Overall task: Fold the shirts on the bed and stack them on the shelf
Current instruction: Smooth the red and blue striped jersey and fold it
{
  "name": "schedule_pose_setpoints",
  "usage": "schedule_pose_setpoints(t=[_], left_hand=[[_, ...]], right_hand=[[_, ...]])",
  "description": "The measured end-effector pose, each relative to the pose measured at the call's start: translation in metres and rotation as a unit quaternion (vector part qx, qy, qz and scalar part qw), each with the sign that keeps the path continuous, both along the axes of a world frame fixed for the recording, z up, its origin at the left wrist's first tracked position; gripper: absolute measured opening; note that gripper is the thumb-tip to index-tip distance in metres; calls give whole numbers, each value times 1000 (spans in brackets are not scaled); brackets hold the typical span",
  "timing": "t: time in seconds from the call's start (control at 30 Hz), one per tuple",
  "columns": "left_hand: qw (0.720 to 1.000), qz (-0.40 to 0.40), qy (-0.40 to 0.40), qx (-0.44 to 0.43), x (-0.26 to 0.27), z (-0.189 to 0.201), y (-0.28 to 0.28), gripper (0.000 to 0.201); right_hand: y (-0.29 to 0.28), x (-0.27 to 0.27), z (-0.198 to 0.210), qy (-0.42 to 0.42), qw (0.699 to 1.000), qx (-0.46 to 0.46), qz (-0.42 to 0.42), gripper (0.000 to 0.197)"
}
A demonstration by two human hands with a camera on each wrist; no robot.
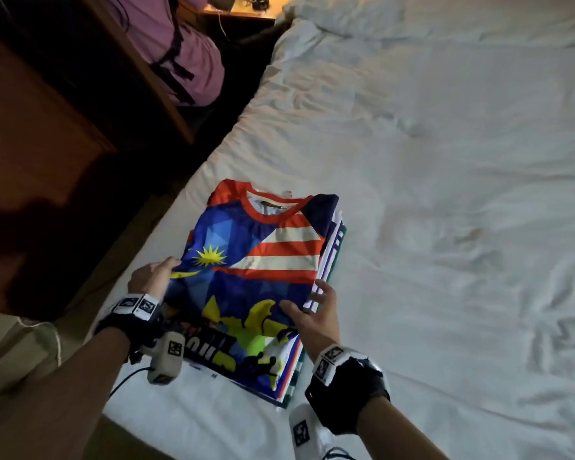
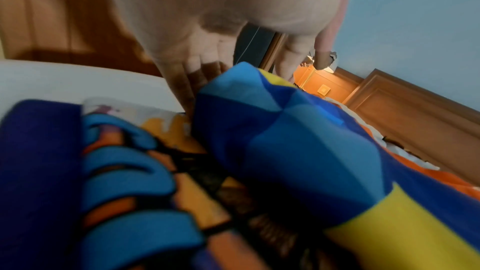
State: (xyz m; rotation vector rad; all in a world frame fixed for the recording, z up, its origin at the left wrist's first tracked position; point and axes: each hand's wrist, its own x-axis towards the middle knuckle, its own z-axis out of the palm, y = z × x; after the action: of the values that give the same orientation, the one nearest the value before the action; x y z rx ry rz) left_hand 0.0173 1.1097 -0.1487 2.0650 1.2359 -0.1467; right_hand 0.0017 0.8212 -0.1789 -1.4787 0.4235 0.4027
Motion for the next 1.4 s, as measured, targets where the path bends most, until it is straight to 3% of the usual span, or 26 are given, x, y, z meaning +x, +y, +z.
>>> schedule_pose_setpoints(t=[0.1, 0.27, 0.4, 0.47, 0.53, 0.63, 0.77, 0.87, 0.97, 1.1, 1.17, 1.27, 1.33, 1.4], left_hand=[[998, 34, -27, -39, -15, -9, 7, 71], [989, -8, -112, -95, -18, 7, -7, 13], [976, -104, -173, -77, -10, 23, -15, 22], [973, -126, -192, -39, -5, 30, -12, 13], [971, -139, -193, -16, 1, 35, -6, 10], [975, -166, -149, -6, 0, 38, 1, 14], [985, -170, 29, -2, -32, 15, 14, 11], [993, -72, 85, -36, -51, -4, 17, 32], [996, 3, 79, -40, -40, -16, 20, 59], [994, 41, 25, -102, -2, -26, 20, 87], [995, 40, 8, -94, 21, -34, 27, 96], [995, 57, 2, -76, 59, -74, 60, 117], [994, 77, -35, -74, 81, -72, 58, 121], [994, 63, -59, -74, 97, -28, 20, 105]], right_hand=[[1, -11, -5, 48, 997, -56, -18, 58], [14, -13, 3, 48, 987, -136, 77, 37], [10, -6, 15, 16, 987, -136, 89, 20], [8, -4, 25, -42, 989, -121, 73, 11], [11, -4, 34, -77, 993, -79, 44, 20], [18, -9, 27, -48, 997, -54, 24, 24], [21, -34, -16, 83, 992, -67, 62, 30], [15, -50, -26, 133, 985, -63, 87, 28], [10, -42, -23, 139, 986, -41, 79, 49], [7, -8, -25, 138, 987, -67, 52, 60], [6, 11, -25, 140, 987, -65, 36, 60], [2, 40, -17, 133, 989, -54, 21, 61], [-2, 62, -9, 113, 992, -49, 0, 61], [-5, 85, -3, 89, 995, -51, -17, 62]])
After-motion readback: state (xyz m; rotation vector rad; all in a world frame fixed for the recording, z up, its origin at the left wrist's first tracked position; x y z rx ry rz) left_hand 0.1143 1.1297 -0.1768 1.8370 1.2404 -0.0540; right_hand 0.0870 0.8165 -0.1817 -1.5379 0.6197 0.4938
